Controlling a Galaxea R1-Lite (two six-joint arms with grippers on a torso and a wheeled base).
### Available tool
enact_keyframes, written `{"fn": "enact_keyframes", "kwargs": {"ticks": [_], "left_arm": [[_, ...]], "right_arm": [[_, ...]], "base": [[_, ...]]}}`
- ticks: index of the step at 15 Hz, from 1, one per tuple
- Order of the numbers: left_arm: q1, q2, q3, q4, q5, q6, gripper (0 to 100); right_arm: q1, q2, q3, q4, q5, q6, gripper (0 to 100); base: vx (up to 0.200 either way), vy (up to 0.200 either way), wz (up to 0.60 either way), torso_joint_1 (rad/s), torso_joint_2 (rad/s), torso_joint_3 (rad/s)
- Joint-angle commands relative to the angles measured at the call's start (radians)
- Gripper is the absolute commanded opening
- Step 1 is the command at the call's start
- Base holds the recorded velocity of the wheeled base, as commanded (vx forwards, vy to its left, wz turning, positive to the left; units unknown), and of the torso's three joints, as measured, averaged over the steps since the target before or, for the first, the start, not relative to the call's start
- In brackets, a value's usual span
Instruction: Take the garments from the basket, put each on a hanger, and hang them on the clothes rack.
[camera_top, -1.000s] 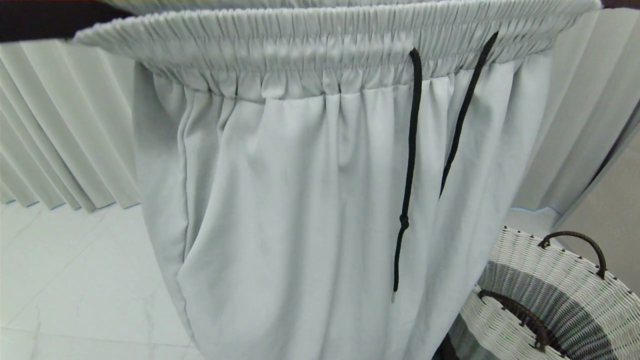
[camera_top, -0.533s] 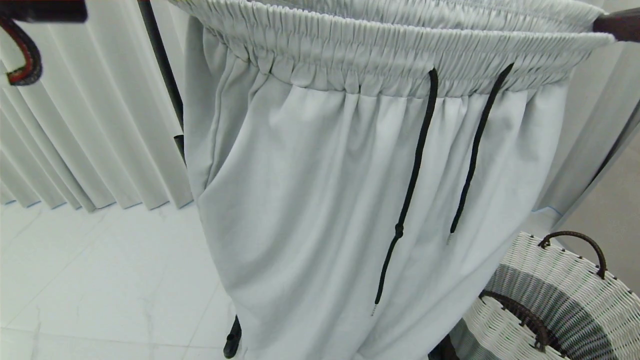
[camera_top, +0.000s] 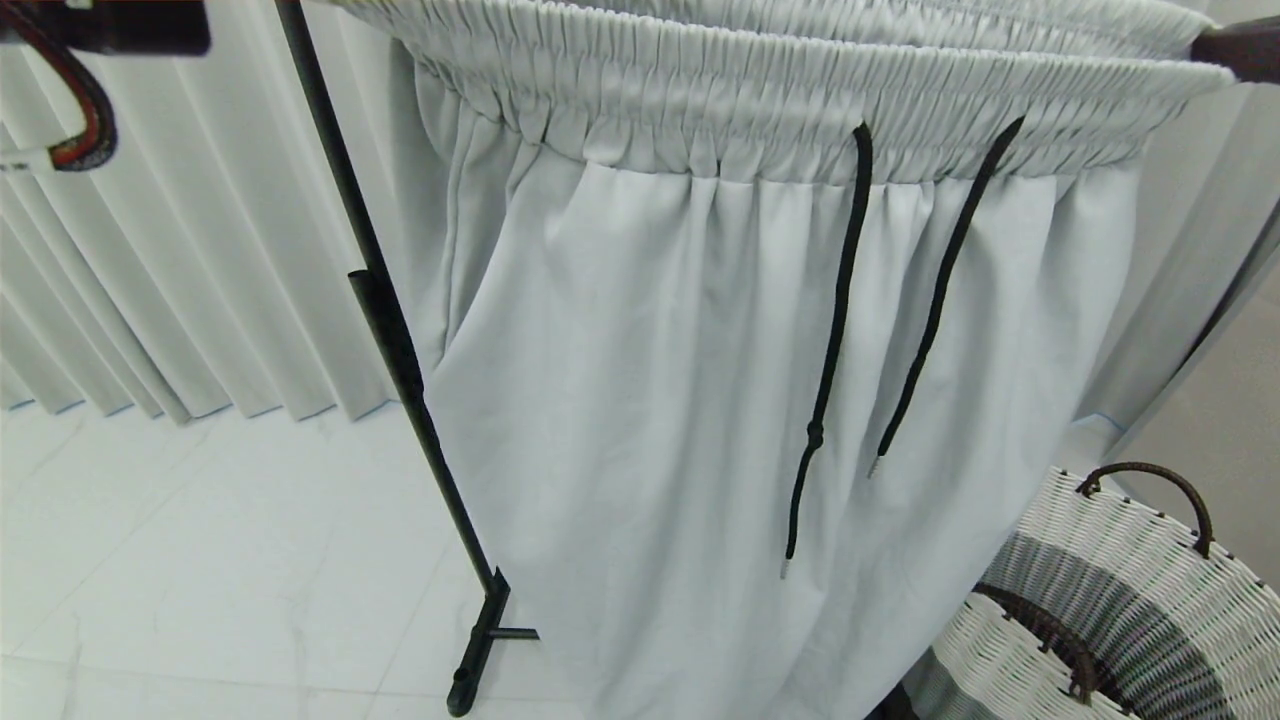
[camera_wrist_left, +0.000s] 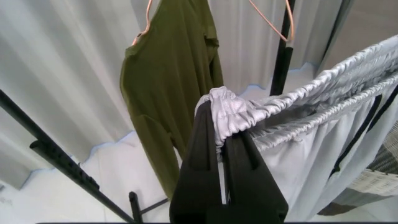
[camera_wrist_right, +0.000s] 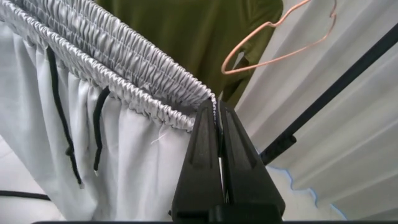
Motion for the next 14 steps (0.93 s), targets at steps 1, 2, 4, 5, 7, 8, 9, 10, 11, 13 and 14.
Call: {"fn": "enact_keyframes", "kwargs": {"ticks": [1,2,4,5,7,8,9,10,11,13,14], "left_arm": [[0.000,0.003,0.000,0.000,0.001,0.000,0],[0.002,0.003,0.000,0.000,0.001,0.000,0],[0.034,0.005,0.006,0.000,0.001,0.000,0],[0.066,0.005,0.006,0.000,0.001,0.000,0],[0.154,0.000,0.012,0.000,0.001,0.004,0],[0.177,-0.006,0.023,0.000,0.001,0.012,0],[0.203,-0.017,0.038,0.000,0.001,0.027,0],[0.232,-0.027,0.057,0.000,-0.003,0.053,0],[0.247,-0.038,0.064,0.000,-0.004,0.064,0],[0.250,-0.047,0.066,0.000,-0.004,0.066,0],[0.252,-0.055,0.064,0.000,-0.004,0.066,0]], "right_arm": [[-0.001,-0.002,0.001,0.002,-0.002,0.001,100],[-0.002,-0.002,0.004,0.002,-0.002,0.001,100],[-0.002,-0.011,0.024,-0.001,0.000,-0.001,100],[-0.002,-0.025,0.036,-0.001,0.003,-0.001,100],[-0.007,-0.063,0.081,0.002,0.000,-0.001,100],[-0.041,-0.068,0.092,0.016,-0.002,-0.002,100],[-0.114,-0.069,0.093,0.057,-0.008,-0.007,100],[-0.222,-0.071,0.087,0.131,-0.037,-0.027,100],[-0.298,-0.080,0.092,0.172,-0.049,-0.059,100],[-0.447,-0.083,0.135,0.175,-0.055,-0.088,100],[-0.510,-0.092,0.164,0.174,-0.057,-0.136,100]], "base": [[0.000,0.000,0.00,0.000,0.00,0.000],[0.000,0.000,0.00,0.000,0.00,0.000],[0.000,0.000,0.00,0.000,0.00,0.000],[0.000,0.000,0.00,0.000,0.00,0.000],[0.000,0.000,0.00,0.000,0.00,0.000],[0.000,0.000,0.00,0.000,0.00,0.000],[0.000,0.000,0.00,0.000,0.00,0.000],[0.000,0.000,0.00,0.000,0.00,0.000],[0.000,0.000,0.00,0.000,0.00,0.000],[0.000,0.000,0.00,0.000,0.00,0.000],[0.000,0.000,0.00,0.000,0.00,0.000]]}}
